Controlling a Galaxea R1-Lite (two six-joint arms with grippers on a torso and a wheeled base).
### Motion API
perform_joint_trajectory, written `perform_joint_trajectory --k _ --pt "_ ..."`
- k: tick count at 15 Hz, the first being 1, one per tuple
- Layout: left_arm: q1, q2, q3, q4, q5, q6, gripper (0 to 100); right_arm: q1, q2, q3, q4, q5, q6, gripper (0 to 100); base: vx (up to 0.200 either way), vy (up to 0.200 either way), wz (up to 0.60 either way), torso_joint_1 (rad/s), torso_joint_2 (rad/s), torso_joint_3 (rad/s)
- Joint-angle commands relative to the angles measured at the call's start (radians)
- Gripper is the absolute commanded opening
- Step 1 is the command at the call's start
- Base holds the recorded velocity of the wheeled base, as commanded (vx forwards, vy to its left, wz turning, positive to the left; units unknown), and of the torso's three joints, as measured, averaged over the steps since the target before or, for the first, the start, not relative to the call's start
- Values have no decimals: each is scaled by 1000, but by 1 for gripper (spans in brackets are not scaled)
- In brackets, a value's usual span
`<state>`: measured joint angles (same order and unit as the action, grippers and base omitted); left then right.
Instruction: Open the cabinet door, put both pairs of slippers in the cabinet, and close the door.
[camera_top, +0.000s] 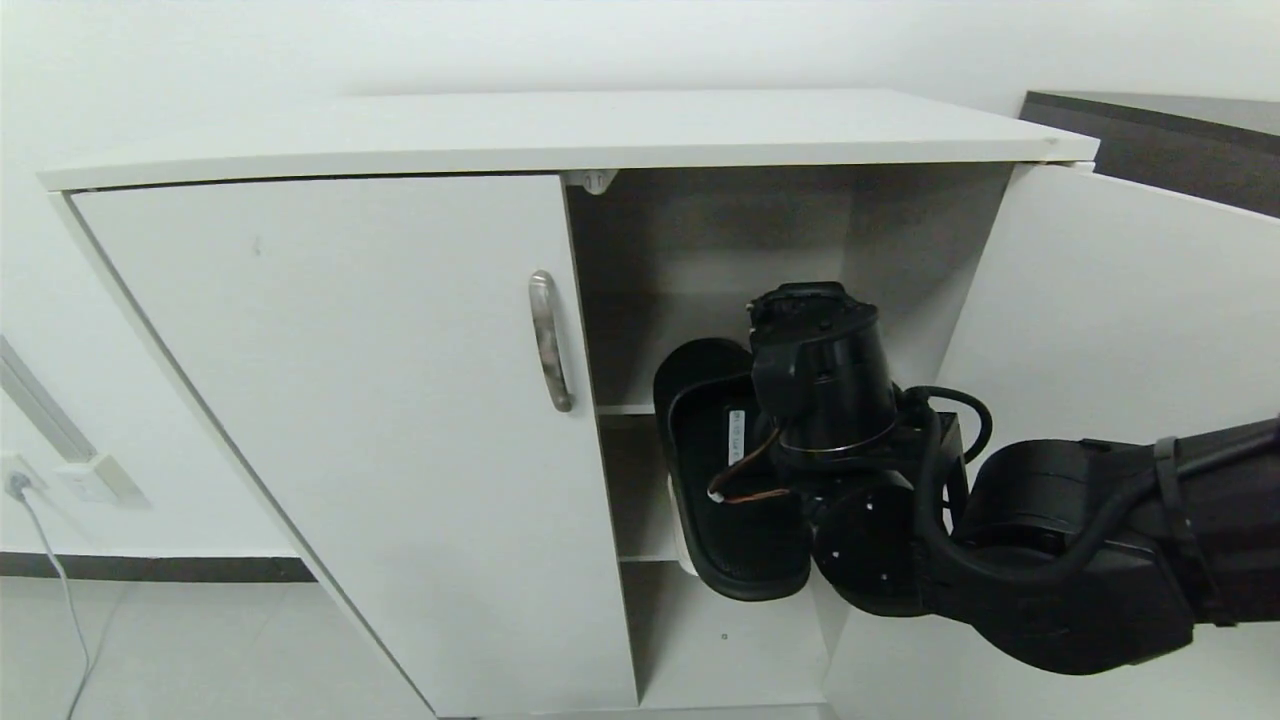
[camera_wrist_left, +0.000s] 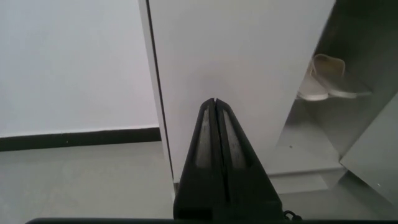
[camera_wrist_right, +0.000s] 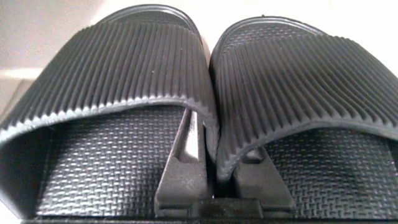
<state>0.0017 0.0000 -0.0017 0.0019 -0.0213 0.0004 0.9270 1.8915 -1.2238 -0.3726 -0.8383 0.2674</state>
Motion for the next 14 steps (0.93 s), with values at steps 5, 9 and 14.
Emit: perform_joint_trajectory --k 5,9,14 --pt "0 0 0 0 0 0 0 -27 35 -77 23 36 -8 0 0 0 0 0 0 0" --pt "0 0 0 0 1 0 0 -80 130 -230 73 61 -8 0 0 0 0 0 0 0" --pt "0 0 0 0 1 0 0 -126 235 -488 244 88 -8 0 0 0 0 0 0 0"
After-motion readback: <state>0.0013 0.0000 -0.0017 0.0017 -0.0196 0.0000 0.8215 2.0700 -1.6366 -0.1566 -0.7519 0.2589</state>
